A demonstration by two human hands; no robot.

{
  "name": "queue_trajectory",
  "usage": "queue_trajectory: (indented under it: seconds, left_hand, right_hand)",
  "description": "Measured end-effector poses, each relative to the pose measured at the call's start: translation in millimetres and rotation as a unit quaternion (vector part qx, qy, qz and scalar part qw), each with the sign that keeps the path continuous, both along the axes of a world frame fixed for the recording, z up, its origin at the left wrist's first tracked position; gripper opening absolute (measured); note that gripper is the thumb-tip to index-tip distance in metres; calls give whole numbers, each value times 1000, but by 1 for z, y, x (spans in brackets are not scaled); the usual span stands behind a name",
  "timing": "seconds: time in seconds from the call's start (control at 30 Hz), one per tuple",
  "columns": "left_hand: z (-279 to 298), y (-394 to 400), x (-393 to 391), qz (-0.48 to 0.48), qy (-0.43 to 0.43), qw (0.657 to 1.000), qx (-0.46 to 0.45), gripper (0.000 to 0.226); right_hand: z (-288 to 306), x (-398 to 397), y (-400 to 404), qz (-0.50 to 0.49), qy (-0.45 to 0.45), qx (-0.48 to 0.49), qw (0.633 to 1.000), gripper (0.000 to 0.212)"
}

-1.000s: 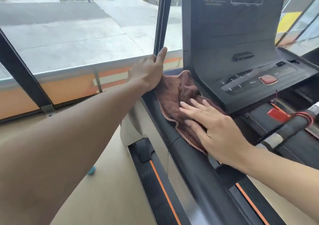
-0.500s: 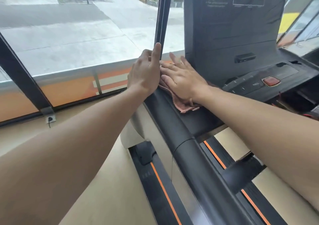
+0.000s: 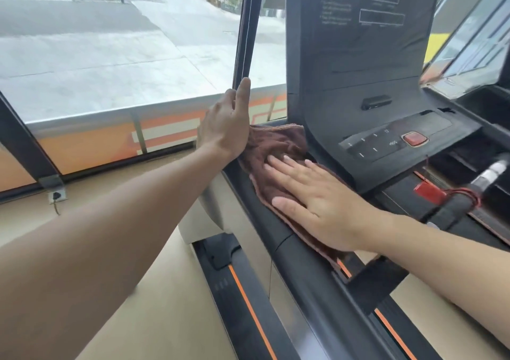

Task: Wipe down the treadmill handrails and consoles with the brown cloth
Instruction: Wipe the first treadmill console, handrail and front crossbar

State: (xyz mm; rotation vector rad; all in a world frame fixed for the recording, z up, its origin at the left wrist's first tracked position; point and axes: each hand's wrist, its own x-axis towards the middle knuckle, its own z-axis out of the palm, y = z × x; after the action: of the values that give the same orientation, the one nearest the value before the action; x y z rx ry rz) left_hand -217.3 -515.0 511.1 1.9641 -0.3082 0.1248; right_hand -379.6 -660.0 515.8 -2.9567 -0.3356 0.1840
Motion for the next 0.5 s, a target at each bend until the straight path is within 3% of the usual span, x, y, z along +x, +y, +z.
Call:
queue_trajectory:
  seconds: [0.2,0.33,0.43,0.5]
  left_hand:
    - [-2,2,1,9,-2,1000,-12,78]
    - [-4,2,3,15,9,999,-46,58]
    - [-4,4,2,23,11,997,-66,54]
    - [-4,5,5,-1,34,997,-73,65]
  right_hand:
    - [-1,86,-3,-50,-57,-62,995,57]
    - [0,129,2,-87,-112,-115,983,53]
    - [0,124,7,-47,-109,-45,992,55]
    - [6,101,16,-36,-71,51,996,55]
